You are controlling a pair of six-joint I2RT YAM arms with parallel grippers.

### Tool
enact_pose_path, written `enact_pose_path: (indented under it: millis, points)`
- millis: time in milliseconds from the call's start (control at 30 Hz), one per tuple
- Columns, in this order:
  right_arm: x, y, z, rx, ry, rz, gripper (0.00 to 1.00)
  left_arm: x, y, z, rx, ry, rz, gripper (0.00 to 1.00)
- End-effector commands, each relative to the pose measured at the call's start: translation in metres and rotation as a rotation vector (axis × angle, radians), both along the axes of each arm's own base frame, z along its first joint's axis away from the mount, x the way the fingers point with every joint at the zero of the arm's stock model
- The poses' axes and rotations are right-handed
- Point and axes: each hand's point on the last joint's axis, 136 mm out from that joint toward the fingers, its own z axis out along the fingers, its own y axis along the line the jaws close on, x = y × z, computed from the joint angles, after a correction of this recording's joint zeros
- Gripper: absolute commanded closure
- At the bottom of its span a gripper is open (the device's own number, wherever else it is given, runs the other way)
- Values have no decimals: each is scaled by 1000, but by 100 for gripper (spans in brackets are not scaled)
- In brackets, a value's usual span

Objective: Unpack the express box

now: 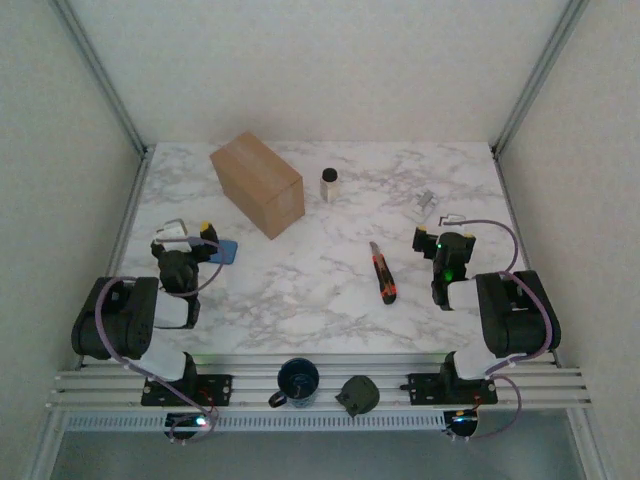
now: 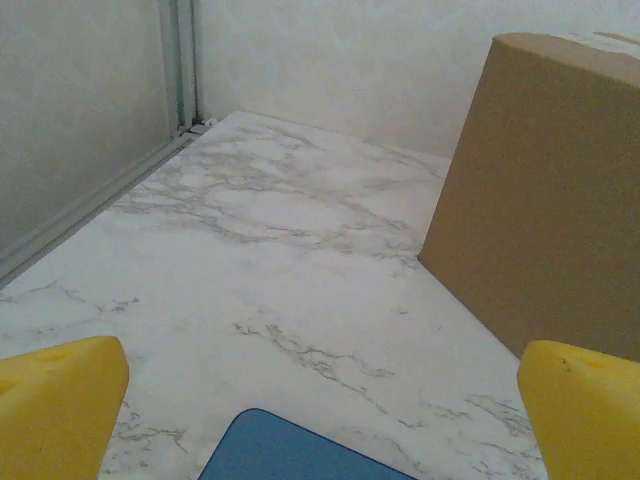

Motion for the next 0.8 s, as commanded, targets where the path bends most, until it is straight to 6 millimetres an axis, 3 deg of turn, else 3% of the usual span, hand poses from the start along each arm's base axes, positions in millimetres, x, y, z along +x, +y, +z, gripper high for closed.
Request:
enact_pose_path:
  millis: [0,767]
  points:
    - [2,-1,3,-8,-10,-11,1,4,-2,7,3,-22,-10,0]
    - [2,-1,2,-3,-7,-7,1,4,-2,6,1,-20,-12,0]
